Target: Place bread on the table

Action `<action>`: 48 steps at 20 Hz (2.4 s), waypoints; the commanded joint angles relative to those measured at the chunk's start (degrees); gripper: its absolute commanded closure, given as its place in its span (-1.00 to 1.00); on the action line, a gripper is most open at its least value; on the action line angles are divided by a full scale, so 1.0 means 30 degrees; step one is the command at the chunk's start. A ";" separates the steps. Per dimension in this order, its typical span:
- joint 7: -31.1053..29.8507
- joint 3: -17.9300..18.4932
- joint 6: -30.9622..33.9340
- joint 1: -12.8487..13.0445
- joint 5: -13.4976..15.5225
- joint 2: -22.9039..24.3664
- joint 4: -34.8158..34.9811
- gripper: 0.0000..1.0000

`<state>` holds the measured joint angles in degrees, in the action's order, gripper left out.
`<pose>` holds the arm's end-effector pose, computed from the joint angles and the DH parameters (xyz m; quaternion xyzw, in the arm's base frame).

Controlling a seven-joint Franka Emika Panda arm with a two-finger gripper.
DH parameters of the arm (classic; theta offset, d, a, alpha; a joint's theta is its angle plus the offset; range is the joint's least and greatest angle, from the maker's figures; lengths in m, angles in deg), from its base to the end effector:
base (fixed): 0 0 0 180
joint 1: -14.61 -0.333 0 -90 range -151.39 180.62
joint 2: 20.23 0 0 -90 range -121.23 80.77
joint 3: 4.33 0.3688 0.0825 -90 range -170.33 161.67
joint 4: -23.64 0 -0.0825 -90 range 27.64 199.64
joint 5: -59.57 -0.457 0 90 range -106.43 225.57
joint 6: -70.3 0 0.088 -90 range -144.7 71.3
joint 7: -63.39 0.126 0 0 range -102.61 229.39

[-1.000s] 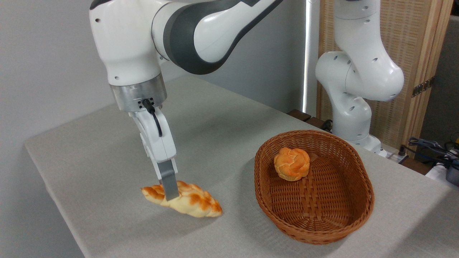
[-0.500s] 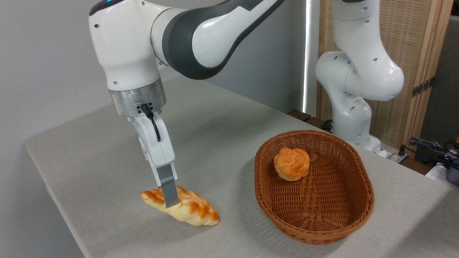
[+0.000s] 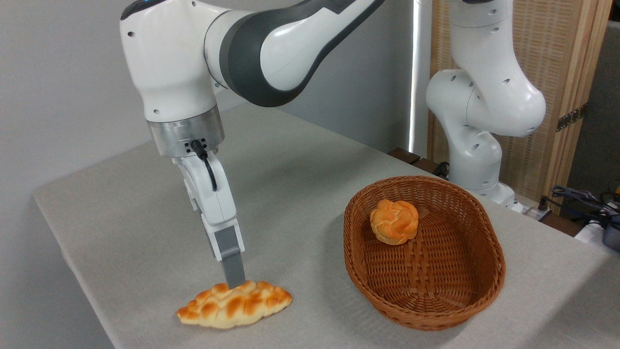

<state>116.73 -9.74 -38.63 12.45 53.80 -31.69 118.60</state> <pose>0.7088 -0.0265 0.5068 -0.8729 0.4859 -0.0040 0.0445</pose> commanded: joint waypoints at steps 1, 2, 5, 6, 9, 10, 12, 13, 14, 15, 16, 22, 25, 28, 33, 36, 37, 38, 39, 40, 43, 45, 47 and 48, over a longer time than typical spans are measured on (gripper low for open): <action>-0.1339 0.0106 0.0069 -0.0070 -0.0068 0.0536 -0.0424 -1.00; -0.1983 0.0106 0.0157 -0.0128 -0.0010 0.0946 -0.0424 -1.00; -0.3188 0.0106 0.1178 -0.0129 0.0863 0.2352 -0.0424 -1.00; -0.3306 0.0106 0.1792 -0.0187 0.1798 0.2646 -0.0424 -1.00; -0.3715 0.0106 0.3113 -0.0889 0.3794 0.3351 -0.0483 -1.00; -0.4066 0.0077 0.3668 -0.1123 0.4264 0.3410 -0.0512 -1.00; -0.4187 0.0077 0.5421 -0.1271 0.4503 0.3469 -0.1356 -1.00; -0.4012 0.0077 0.6359 -0.1272 0.4416 0.3440 -0.1739 -1.00; -0.3953 -0.0010 0.6717 -0.1272 0.4415 0.3469 -0.1801 -1.00; -0.3952 -0.0127 0.6517 -0.1272 0.4270 0.3469 -0.1801 -1.00; -0.3952 -0.0157 0.6283 -0.1272 0.4239 0.3440 -0.1772 -1.00; -0.3631 -0.0128 0.4849 -0.1271 0.4210 0.4462 -0.0342 -1.00; -0.3425 -0.0012 0.4172 -0.1301 0.4210 0.4963 0.0367 -1.00; -0.3396 0.0164 0.4289 -0.1243 0.4181 0.4846 0.0279 -1.00; -0.3278 0.1073 0.4552 -0.0598 0.3887 0.4817 0.0191 -1.00; -0.3278 0.1947 0.4611 0.0364 0.3800 0.4817 0.0162 -1.00; -0.3278 0.2242 0.4611 0.0659 0.3800 0.4788 0.0104 -1.00; -0.3278 0.2274 0.4611 0.0691 0.3800 0.4759 0.0103 -1.00; -0.3278 0.2274 0.4611 0.0662 0.3800 0.4729 0.0074 -1.00; -0.3249 0.2245 0.4611 0.0662 0.3771 0.4729 0.0103 -1.00; -0.2927 0.2099 0.4611 0.0662 0.2953 0.4729 0.0103 -1.00; -0.2956 0.2069 0.4611 0.0662 0.2891 0.4729 0.0103 -1.00; -0.2927 0.2069 0.4698 0.0662 0.2862 0.4700 0.0103 -1.00; -0.2869 0.2069 0.4815 0.0662 0.2804 0.4700 0.0074 -1.00</action>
<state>107.12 -4.03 -24.57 13.86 63.21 -18.09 118.33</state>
